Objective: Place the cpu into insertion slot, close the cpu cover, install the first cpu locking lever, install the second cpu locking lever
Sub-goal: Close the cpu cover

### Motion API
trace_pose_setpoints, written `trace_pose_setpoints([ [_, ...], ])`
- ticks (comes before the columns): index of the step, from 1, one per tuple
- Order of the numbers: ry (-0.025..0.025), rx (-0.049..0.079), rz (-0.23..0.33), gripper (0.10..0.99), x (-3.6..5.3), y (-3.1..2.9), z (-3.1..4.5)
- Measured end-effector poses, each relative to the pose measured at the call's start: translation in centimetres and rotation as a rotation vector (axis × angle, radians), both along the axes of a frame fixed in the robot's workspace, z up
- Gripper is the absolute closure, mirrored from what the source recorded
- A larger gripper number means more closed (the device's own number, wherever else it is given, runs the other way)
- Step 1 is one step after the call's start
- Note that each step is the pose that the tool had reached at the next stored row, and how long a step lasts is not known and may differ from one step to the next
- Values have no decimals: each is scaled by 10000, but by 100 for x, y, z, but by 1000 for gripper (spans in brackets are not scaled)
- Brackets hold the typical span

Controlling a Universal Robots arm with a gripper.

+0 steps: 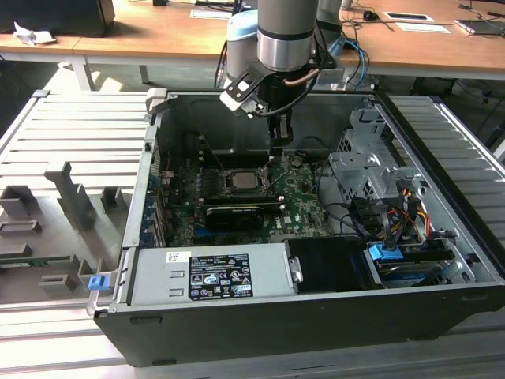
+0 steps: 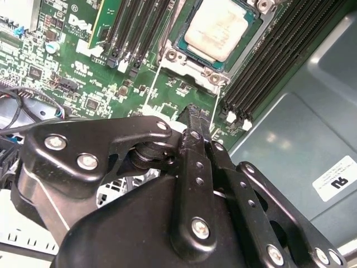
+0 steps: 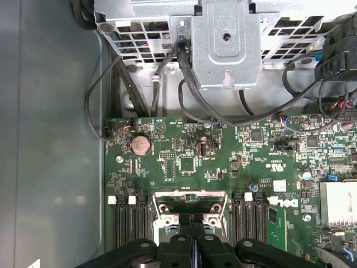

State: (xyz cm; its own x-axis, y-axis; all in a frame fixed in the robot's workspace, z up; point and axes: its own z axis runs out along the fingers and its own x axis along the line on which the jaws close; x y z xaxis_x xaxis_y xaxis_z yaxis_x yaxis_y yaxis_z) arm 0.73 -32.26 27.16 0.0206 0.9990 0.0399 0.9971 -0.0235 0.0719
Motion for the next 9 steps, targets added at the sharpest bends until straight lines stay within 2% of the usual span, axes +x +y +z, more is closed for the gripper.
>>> trace_pose_setpoints([
  [9,0,-1,1,980,55,4,0],
])
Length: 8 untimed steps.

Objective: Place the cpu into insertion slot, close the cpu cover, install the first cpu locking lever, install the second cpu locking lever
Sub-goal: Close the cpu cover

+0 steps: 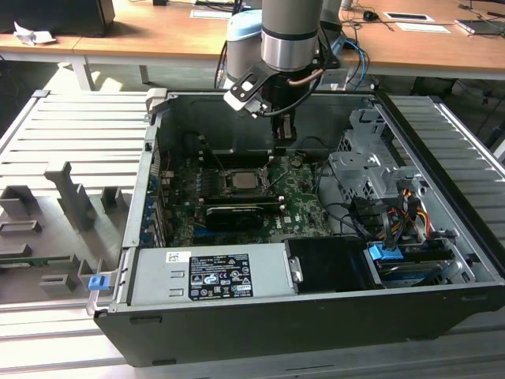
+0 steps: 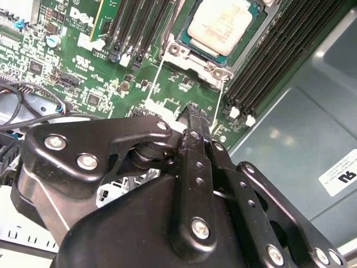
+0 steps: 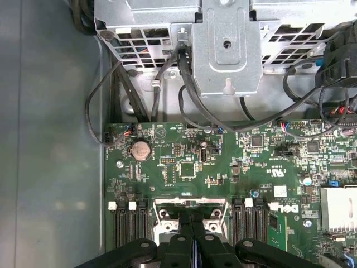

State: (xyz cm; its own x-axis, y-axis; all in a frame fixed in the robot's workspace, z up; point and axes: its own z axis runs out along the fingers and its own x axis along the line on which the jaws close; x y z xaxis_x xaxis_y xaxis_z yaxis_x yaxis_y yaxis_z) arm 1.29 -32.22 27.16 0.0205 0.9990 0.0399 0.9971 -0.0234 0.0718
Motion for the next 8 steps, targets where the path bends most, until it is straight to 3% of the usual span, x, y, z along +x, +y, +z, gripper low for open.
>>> trace_pose_setpoints([
  [8,0,0,-2,980,39,5,0],
])
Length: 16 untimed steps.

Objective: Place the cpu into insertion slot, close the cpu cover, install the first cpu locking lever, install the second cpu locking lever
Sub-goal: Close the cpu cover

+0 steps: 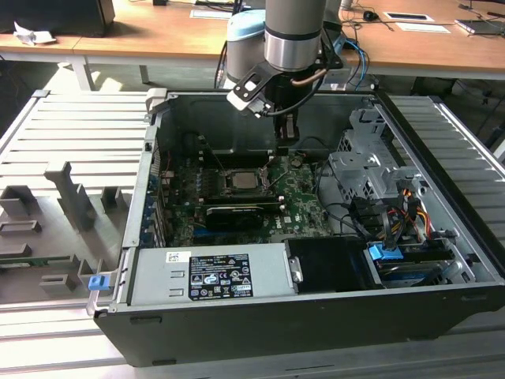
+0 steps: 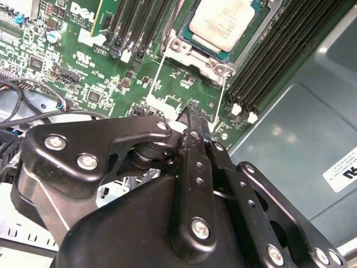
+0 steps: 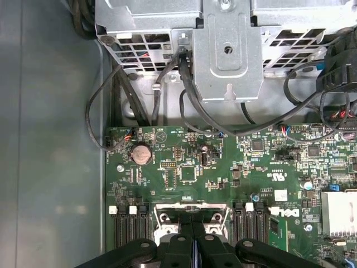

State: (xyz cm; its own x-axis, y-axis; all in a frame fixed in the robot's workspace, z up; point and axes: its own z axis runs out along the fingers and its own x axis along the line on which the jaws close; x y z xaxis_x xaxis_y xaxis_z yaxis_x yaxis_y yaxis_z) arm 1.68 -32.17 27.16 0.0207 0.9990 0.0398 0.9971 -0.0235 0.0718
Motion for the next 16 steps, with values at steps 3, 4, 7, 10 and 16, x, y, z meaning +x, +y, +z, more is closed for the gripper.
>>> trace_pose_setpoints([
  [3,0,0,1,980,10,2,0],
  [4,-1,1,1,980,12,2,0],
  [7,0,0,0,980,24,4,0],
  [10,0,1,0,980,32,6,0],
  [16,-1,1,1,980,51,7,0],
])
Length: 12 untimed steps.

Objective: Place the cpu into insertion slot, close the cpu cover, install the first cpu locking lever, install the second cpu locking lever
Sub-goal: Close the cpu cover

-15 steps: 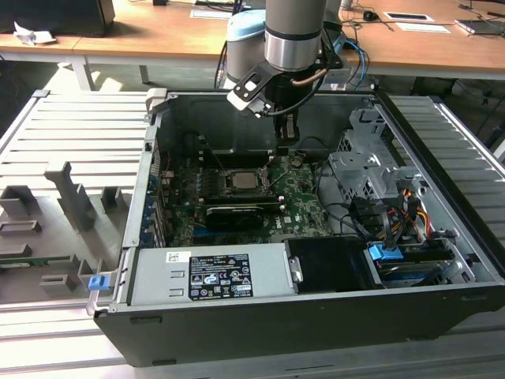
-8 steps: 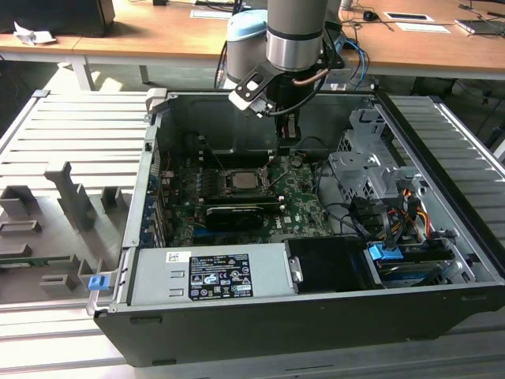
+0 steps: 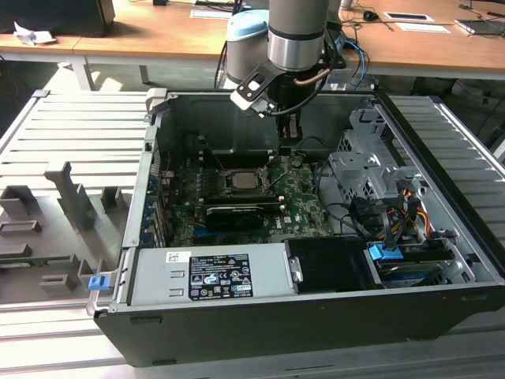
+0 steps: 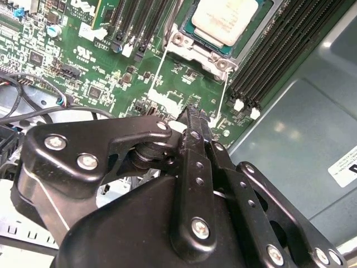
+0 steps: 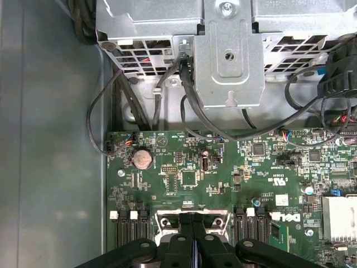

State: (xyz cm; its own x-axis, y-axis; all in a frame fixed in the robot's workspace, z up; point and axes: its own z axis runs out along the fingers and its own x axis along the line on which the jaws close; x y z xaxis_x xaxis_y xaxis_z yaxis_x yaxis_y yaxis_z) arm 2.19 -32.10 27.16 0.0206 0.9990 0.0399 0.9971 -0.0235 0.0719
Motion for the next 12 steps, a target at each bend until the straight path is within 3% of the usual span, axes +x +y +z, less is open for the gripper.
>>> trace_pose_setpoints([
  [12,0,0,0,980,53,6,0],
])
